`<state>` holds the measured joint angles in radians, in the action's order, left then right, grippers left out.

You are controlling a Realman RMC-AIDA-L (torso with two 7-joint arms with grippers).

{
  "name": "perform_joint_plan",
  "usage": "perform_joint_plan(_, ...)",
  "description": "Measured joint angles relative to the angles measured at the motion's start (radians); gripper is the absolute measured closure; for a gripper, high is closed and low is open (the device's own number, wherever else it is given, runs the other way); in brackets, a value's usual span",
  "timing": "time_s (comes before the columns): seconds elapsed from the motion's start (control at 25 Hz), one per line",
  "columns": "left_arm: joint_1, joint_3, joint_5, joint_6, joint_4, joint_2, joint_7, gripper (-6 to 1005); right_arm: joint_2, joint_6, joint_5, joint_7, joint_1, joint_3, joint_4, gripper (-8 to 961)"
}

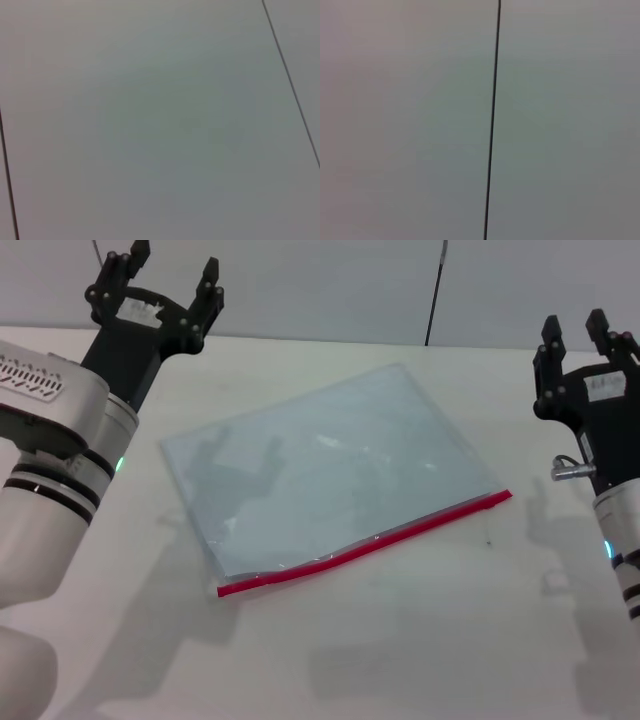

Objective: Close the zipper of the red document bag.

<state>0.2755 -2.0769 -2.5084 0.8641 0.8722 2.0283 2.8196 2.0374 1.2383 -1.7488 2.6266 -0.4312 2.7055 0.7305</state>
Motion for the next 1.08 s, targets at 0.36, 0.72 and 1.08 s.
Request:
perform_joint_plan(0.36,0.002,0.000,0.016,-0.001,-0.006,0.000,-0.018,257,-0.003,-0.001,0.000,0.056,-0.009,0.020,-0.038,549)
perform_joint_plan(0.72,0.012,0.000,0.016,-0.010,-0.015,0.000,-0.019,257,-0.004,-0.005,0.000,0.190,-0.010,0.032,-0.085,549)
perform_joint_plan(1.08,0.025,-0.008,0.016,-0.014,-0.037,0.001,-0.022,257,-0.005,-0.007,0.000,0.190,-0.019,0.045,-0.092,549)
